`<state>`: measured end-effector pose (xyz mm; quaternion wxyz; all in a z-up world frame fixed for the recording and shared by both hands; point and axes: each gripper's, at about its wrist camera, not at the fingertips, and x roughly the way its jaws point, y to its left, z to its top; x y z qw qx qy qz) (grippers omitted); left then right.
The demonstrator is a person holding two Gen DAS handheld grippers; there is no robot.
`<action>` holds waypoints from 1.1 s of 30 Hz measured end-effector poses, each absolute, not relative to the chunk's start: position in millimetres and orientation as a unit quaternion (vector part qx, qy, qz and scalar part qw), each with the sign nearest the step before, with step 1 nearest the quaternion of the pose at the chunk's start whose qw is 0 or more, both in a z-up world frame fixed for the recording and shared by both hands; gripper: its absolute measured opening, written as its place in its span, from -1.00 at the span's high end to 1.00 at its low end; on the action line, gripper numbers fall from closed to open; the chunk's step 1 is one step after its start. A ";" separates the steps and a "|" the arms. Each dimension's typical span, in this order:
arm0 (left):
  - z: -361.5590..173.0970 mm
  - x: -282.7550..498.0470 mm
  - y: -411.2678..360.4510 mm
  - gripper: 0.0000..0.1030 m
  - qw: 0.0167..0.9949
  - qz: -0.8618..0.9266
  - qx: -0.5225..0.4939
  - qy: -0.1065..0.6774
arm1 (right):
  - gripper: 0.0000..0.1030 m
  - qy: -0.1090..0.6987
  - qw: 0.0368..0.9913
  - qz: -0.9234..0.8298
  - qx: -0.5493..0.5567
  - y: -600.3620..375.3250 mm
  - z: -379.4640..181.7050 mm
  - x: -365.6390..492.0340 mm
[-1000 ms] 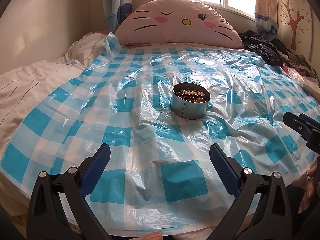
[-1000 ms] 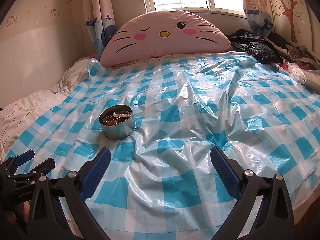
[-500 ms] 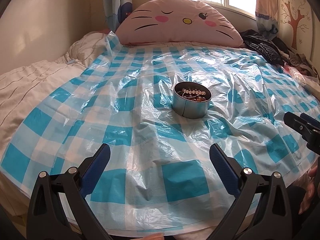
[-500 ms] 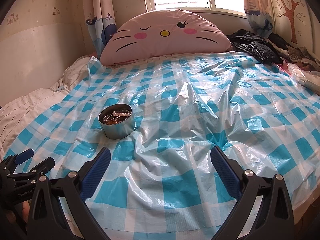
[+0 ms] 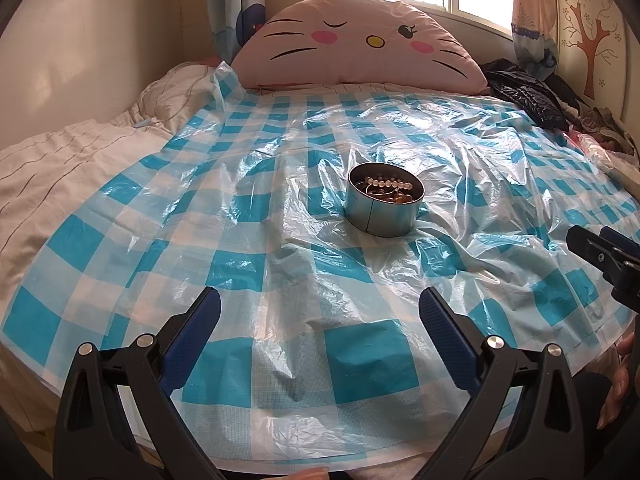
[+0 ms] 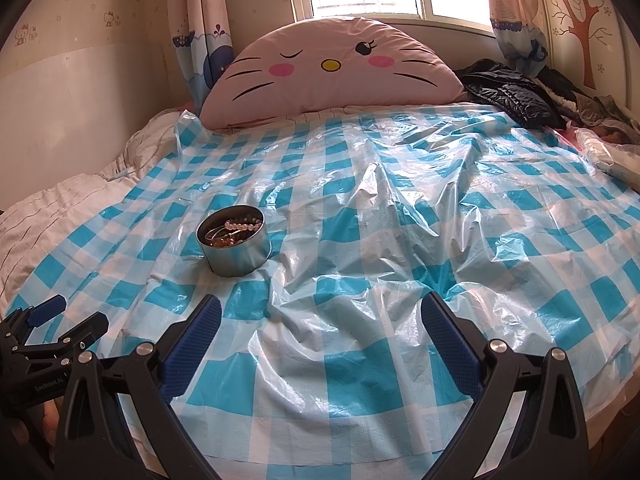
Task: Organize jewelry
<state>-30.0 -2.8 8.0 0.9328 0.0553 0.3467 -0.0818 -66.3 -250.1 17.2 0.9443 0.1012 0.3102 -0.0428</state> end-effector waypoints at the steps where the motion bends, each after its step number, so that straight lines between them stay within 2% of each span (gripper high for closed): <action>1: 8.0 -29.9 -2.7 -0.85 0.933 -0.082 0.055 0.347 | -0.86 0.310 0.944 -0.043 0.101 -250.4 17.3 -66.3; 33: 5.9 -25.2 -3.0 -0.85 0.919 -0.099 0.068 0.374 | -0.86 0.312 0.944 -0.044 0.100 -248.7 17.3 -65.6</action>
